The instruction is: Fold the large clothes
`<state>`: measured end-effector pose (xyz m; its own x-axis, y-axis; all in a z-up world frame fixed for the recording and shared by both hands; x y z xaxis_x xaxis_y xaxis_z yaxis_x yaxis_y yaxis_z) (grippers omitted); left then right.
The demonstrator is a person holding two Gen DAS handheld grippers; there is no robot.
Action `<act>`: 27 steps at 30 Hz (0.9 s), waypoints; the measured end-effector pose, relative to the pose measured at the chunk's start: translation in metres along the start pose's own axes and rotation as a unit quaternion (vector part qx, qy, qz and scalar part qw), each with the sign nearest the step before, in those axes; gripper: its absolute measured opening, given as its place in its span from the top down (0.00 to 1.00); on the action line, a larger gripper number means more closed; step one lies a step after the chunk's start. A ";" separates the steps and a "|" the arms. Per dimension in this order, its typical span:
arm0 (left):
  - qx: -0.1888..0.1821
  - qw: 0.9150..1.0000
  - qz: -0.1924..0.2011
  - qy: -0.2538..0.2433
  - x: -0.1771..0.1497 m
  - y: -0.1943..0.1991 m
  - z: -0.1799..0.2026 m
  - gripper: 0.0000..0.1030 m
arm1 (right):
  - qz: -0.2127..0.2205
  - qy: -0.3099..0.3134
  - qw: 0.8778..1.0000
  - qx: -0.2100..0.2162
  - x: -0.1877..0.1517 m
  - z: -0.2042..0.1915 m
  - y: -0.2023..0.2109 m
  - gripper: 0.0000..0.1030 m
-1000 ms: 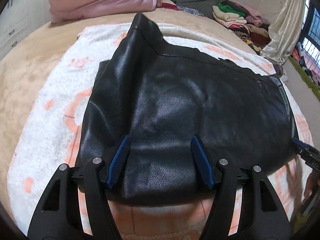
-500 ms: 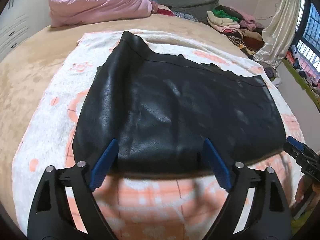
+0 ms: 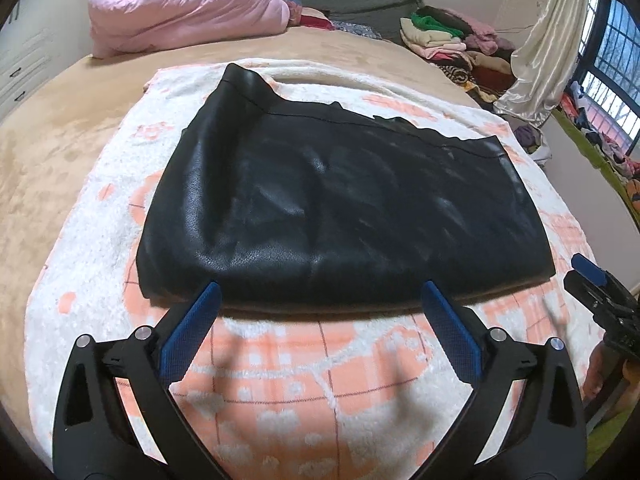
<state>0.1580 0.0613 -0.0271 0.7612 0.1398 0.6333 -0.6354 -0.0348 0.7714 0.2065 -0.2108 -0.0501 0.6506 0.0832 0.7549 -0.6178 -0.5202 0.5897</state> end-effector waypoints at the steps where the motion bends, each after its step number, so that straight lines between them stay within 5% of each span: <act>1: -0.001 1.000 0.001 -0.002 -0.001 0.002 0.000 0.09 | 0.001 0.003 1.000 0.001 0.000 -0.002 0.001 0.04; 27: 0.032 0.998 0.023 0.045 0.002 0.015 -0.055 0.09 | -0.031 0.065 0.996 0.052 0.006 -0.089 -0.035 0.04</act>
<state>0.1425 0.1150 -0.0179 0.7146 0.2240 0.6627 -0.6581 -0.1057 0.7455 0.1931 -0.1162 -0.0408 0.6189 0.2231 0.7531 -0.5247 -0.5961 0.6078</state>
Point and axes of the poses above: each gripper's, at about its wrist camera, not at the fingertips, and y roughly against the way its jaws point, z to its right, x to its top, the point moved 2 cm from there along -y, roughly the way its jaws point, and after that the axes turned 10 degrees about x, right-handed, at the moved point
